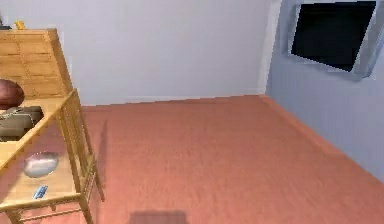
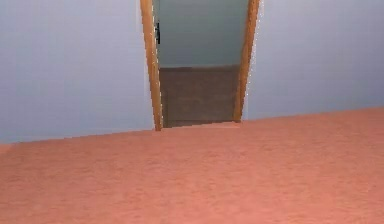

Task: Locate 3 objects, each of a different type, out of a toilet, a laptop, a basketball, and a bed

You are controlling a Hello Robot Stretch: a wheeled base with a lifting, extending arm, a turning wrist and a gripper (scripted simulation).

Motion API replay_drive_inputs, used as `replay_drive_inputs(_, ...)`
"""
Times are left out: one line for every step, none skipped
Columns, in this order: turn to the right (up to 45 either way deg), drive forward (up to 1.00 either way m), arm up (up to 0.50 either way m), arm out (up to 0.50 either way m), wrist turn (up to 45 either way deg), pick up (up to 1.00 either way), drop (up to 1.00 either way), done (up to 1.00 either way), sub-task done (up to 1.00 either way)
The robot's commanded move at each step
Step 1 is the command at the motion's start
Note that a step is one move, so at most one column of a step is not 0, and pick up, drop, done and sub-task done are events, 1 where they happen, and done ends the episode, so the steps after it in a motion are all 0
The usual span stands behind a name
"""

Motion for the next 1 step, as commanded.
replay_drive_inputs(0.0, 0.75, 0.0, 0.0, 0.0, 0.0, 0.0, 0.0, 0.0)
